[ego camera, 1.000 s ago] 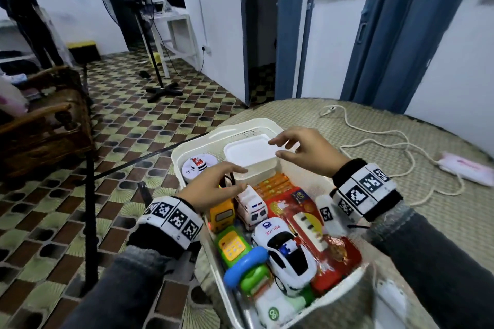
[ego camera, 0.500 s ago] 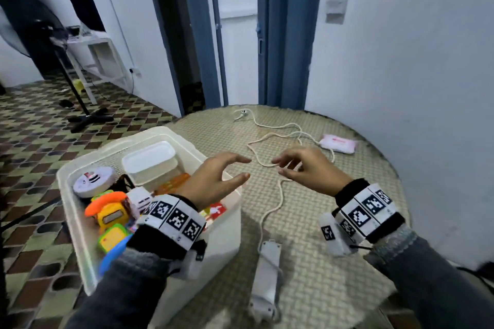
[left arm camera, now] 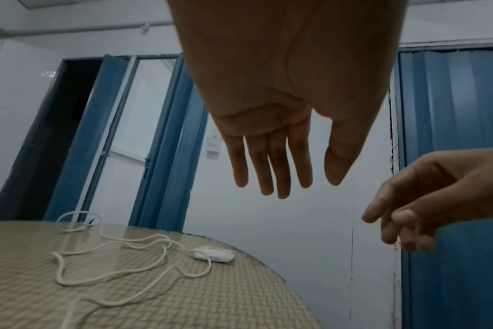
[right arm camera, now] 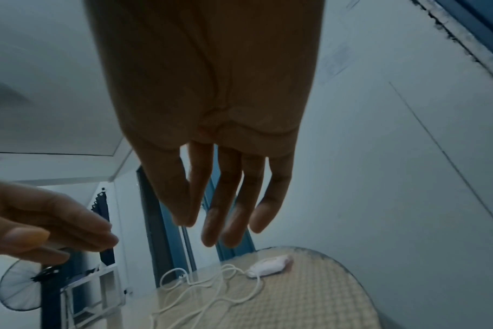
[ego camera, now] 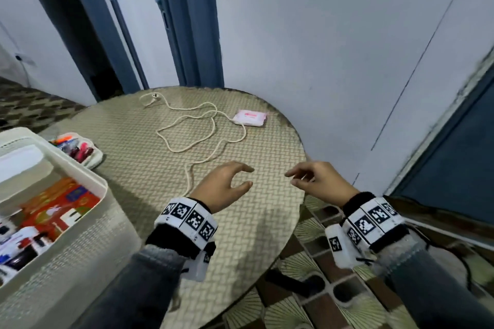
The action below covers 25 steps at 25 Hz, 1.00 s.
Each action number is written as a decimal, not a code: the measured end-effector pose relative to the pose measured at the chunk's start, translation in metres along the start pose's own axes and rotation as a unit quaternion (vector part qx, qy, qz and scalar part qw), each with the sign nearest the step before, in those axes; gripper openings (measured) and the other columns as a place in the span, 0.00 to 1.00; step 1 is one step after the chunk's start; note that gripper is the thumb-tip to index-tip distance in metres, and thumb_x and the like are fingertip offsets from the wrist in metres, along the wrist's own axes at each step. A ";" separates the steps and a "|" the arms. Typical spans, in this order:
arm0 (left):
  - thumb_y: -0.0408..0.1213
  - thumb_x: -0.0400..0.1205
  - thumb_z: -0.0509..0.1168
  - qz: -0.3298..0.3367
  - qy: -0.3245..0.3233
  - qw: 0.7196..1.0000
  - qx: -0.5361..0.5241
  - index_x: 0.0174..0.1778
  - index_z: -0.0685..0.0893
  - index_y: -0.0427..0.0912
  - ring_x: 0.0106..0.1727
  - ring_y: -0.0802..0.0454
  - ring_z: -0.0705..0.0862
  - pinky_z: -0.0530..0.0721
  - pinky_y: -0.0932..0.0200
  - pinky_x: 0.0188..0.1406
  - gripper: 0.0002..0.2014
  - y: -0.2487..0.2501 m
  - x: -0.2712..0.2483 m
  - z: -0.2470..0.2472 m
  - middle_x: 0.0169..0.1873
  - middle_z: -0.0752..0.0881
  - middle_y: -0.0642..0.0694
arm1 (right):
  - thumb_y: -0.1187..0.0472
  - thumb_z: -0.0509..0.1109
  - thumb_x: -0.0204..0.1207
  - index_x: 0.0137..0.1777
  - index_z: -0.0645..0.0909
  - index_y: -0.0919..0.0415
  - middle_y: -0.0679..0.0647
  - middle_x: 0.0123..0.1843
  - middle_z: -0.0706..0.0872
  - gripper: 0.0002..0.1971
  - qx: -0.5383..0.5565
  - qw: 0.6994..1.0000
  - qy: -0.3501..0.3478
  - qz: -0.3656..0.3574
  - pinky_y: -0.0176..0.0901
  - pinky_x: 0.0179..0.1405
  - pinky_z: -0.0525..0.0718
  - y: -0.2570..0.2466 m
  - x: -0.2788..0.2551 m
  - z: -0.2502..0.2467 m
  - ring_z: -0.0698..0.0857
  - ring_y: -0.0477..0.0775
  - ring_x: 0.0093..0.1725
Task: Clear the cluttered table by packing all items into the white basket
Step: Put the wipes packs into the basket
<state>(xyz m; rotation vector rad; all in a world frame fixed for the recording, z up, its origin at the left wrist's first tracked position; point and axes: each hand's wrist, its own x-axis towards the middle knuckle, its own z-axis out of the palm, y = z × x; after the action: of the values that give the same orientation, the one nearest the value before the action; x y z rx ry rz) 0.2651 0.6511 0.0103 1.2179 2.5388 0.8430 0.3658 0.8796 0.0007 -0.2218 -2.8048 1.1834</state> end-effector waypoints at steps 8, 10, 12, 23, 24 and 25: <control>0.48 0.84 0.61 -0.023 -0.054 0.998 0.037 0.72 0.75 0.47 0.73 0.55 0.72 0.68 0.62 0.69 0.20 -0.040 0.092 0.035 0.72 0.76 0.52 | 0.67 0.71 0.77 0.54 0.88 0.64 0.54 0.52 0.89 0.08 0.009 0.998 -0.023 0.061 0.29 0.46 0.80 0.073 0.064 -0.010 0.86 0.48 0.47; 0.48 0.85 0.61 -0.055 -0.055 0.996 0.037 0.73 0.74 0.47 0.73 0.54 0.72 0.68 0.61 0.70 0.21 -0.062 0.119 0.043 0.73 0.75 0.51 | 0.66 0.71 0.78 0.53 0.88 0.63 0.55 0.53 0.89 0.07 0.013 0.996 -0.046 0.073 0.38 0.52 0.82 0.086 0.094 -0.005 0.86 0.52 0.52; 0.49 0.85 0.61 -0.086 -0.068 0.994 0.026 0.74 0.73 0.47 0.74 0.53 0.72 0.69 0.58 0.71 0.22 -0.082 0.144 0.053 0.73 0.74 0.51 | 0.66 0.71 0.77 0.52 0.88 0.61 0.55 0.53 0.89 0.06 0.009 0.994 -0.065 0.082 0.36 0.50 0.82 0.099 0.122 0.003 0.86 0.52 0.51; 0.73 0.69 0.63 -0.221 -0.205 0.950 0.085 0.83 0.39 0.51 0.83 0.45 0.34 0.39 0.44 0.81 0.57 -0.171 0.248 0.107 0.82 0.37 0.50 | 0.68 0.67 0.79 0.52 0.87 0.61 0.51 0.52 0.87 0.08 0.061 0.968 -0.169 0.175 0.34 0.58 0.83 0.178 0.205 0.059 0.84 0.47 0.56; 0.84 0.57 0.56 -0.236 -0.211 0.944 0.093 0.82 0.34 0.50 0.81 0.43 0.29 0.35 0.42 0.80 0.67 -0.177 0.251 0.114 0.80 0.31 0.48 | 0.70 0.66 0.79 0.54 0.86 0.64 0.53 0.53 0.86 0.09 0.068 0.967 -0.167 0.179 0.31 0.56 0.82 0.184 0.214 0.061 0.84 0.49 0.58; 0.90 0.43 0.46 -0.245 -0.217 0.940 0.096 0.80 0.28 0.50 0.79 0.41 0.24 0.31 0.40 0.79 0.75 -0.181 0.252 0.122 0.77 0.25 0.47 | 0.71 0.65 0.80 0.57 0.85 0.67 0.56 0.55 0.86 0.10 0.073 0.968 -0.160 0.177 0.26 0.53 0.80 0.190 0.224 0.063 0.84 0.52 0.59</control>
<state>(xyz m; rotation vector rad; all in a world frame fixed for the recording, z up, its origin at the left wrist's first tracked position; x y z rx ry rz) 0.0359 0.8035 -0.1777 0.6564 2.4128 0.1875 0.1549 1.0034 -0.1740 -0.5919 -3.0156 1.6268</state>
